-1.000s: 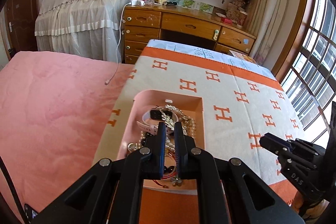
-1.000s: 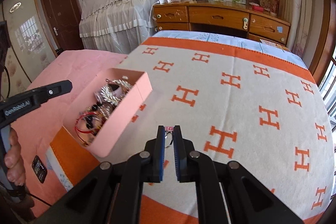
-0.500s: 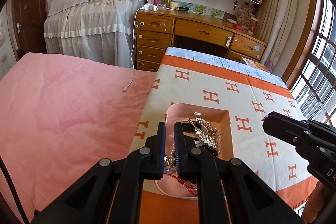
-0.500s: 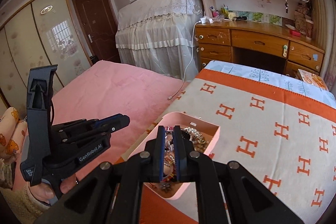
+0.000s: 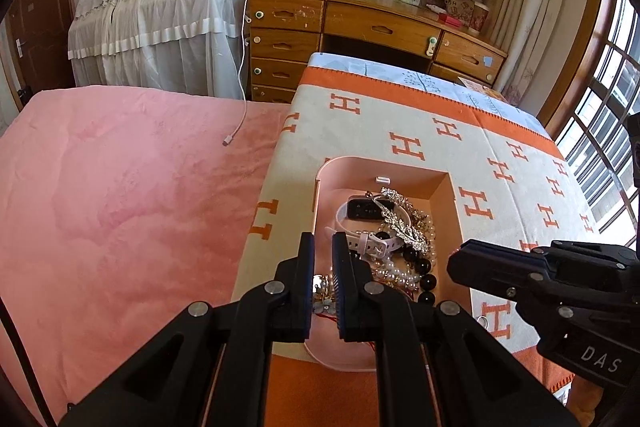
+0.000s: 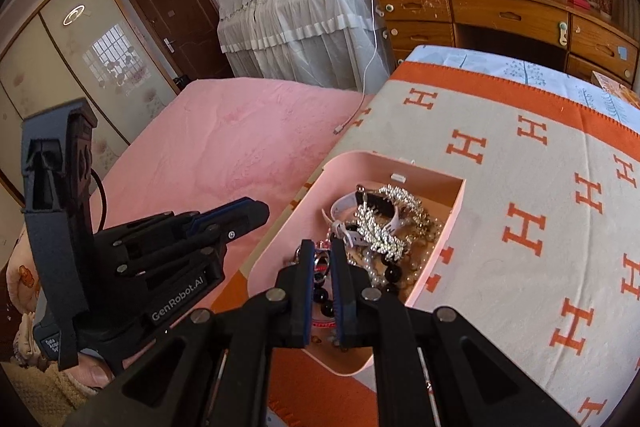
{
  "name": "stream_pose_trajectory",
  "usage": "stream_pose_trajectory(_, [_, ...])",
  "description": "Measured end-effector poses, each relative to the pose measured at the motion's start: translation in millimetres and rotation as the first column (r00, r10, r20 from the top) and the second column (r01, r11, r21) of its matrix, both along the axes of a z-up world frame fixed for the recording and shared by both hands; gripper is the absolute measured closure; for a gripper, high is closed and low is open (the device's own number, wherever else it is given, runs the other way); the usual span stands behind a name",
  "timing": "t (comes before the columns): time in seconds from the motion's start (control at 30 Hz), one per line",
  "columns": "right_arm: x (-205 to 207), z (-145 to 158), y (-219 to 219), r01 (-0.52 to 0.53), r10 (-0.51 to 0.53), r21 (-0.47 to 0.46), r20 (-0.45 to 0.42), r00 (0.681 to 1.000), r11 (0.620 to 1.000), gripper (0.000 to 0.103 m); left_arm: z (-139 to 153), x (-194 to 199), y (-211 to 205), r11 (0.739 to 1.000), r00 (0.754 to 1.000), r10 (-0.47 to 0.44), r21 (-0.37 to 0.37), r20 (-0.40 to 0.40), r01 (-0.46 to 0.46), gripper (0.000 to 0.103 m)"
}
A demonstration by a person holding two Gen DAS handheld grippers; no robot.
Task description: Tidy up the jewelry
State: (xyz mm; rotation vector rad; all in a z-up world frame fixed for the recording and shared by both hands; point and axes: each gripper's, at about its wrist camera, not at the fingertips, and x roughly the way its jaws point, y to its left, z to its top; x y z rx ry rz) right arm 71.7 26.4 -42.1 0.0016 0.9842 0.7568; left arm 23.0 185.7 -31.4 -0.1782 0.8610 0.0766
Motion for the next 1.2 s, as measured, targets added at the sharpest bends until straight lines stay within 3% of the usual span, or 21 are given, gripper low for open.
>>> stream_pose_trajectory(0.17, [2, -5, -1, -0.004, 0.005, 0.011, -0.037, 0.999, 1.0, 0.09, -3, 0, -4, 1.0, 1.0, -0.01, -0.001, -0.011, 0.01, 0.087])
stream_pose_trajectory(0.43, [-2, 1, -17, 0.009, -0.008, 0.035, -0.01, 1.0, 0.999, 0.084, -3, -1, -12, 1.0, 0.999, -0.027, -0.003, -0.017, 0.027, 0.085])
stream_pose_trajectory(0.67, [-12, 5, -43, 0.037, -0.036, -0.011, 0.061, 0.998, 0.999, 0.084, -2, -4, -22, 0.999, 0.999, -0.032, 0.004, -0.015, 0.032, 0.082])
stream_pose_trajectory(1.03, [-35, -24, -87, 0.11, -0.106, -0.097, 0.038, 0.994, 0.989, 0.084, -16, -8, -26, 0.998, 0.998, 0.049, -0.026, -0.027, -0.05, 0.081])
stream_pose_trajectory(1.1, [-41, -33, -89, 0.105, -0.102, -0.121, 0.032, 0.994, 0.987, 0.084, -18, -11, -27, 0.998, 0.998, 0.058, -0.023, -0.021, -0.058, 0.077])
stream_pose_trajectory(1.17, [-43, -43, -89, 0.095, -0.094, -0.139, 0.01, 0.995, 0.986, 0.084, -20, -14, -30, 0.998, 0.998, 0.062, -0.017, -0.012, -0.062, 0.059])
stream_pose_trajectory(1.2, [-44, -48, -90, 0.09, -0.092, -0.143, -0.008, 0.996, 0.986, 0.084, -20, -16, -32, 0.998, 0.998, 0.062, -0.011, -0.006, -0.062, 0.056])
